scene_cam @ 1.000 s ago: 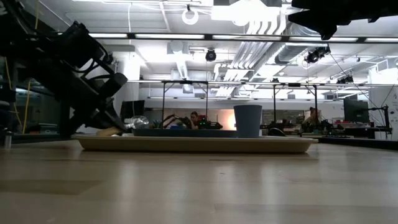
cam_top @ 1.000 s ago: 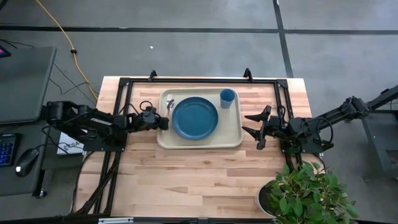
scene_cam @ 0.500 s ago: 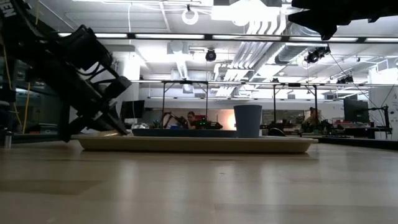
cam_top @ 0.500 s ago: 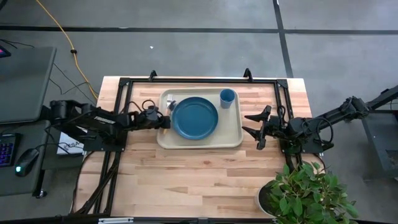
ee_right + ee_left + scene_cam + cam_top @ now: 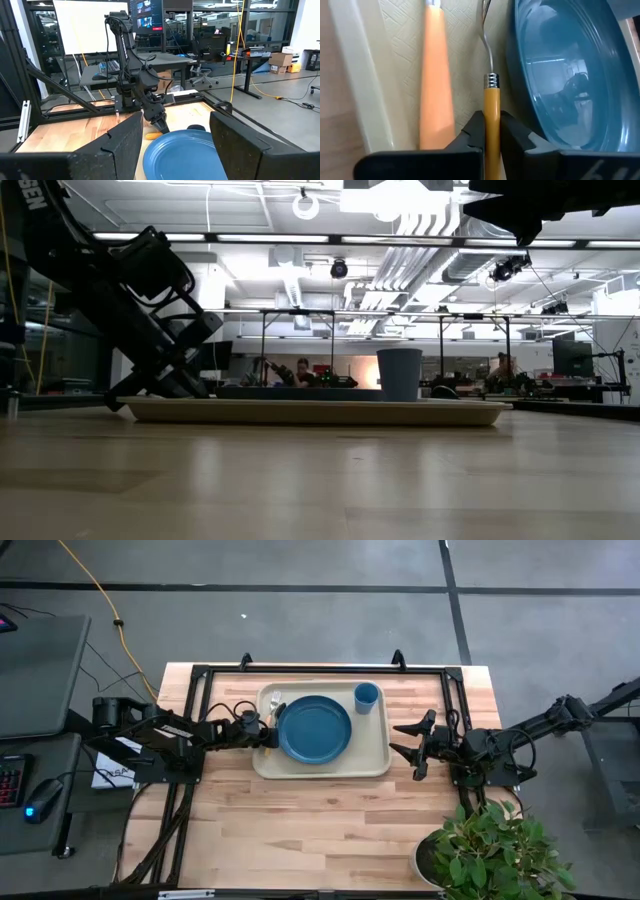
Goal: Pick and place plate/cup/fork/spoon on tray
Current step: Put the yellow spoon on the white tray at the left of the blue plate, then return to Home Position
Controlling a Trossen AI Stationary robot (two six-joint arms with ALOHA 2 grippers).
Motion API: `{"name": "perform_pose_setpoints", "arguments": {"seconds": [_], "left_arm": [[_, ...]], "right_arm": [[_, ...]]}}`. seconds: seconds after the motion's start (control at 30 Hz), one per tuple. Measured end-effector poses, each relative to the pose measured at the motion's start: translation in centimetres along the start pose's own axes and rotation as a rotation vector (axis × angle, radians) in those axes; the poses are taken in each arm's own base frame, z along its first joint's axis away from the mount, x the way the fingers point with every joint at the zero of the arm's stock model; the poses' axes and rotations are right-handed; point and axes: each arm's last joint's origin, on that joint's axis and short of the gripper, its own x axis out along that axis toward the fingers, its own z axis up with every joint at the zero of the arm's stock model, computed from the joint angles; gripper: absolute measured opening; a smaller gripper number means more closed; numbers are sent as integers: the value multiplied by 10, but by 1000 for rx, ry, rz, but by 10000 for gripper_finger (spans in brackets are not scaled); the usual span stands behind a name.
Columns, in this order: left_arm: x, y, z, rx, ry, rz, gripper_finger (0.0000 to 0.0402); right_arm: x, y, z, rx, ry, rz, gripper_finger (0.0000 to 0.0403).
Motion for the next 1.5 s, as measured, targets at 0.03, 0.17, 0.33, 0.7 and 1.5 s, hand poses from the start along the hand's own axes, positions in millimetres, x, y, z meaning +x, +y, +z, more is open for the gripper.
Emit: {"name": "perform_pose_setpoints", "arguments": {"seconds": [0.03, 0.17, 0.33, 0.7, 1.5], "left_arm": [[0, 0, 0, 2, -5, 2, 22], [0, 0, 1, 2, -31, 15, 50], [0, 0, 1, 1, -34, 11, 76], [0, -1, 2, 25, -37, 2, 106], [-21, -9, 16, 27, -53, -112, 106]], "right_arm": [[0, 0, 0, 0, 0, 0, 222], [0, 0, 0, -1, 0, 0, 222], [0, 0, 0, -1, 0, 0, 222], [0, 0, 0, 6, 0, 0, 222], [0, 0, -1, 5, 7, 0, 222]]}}
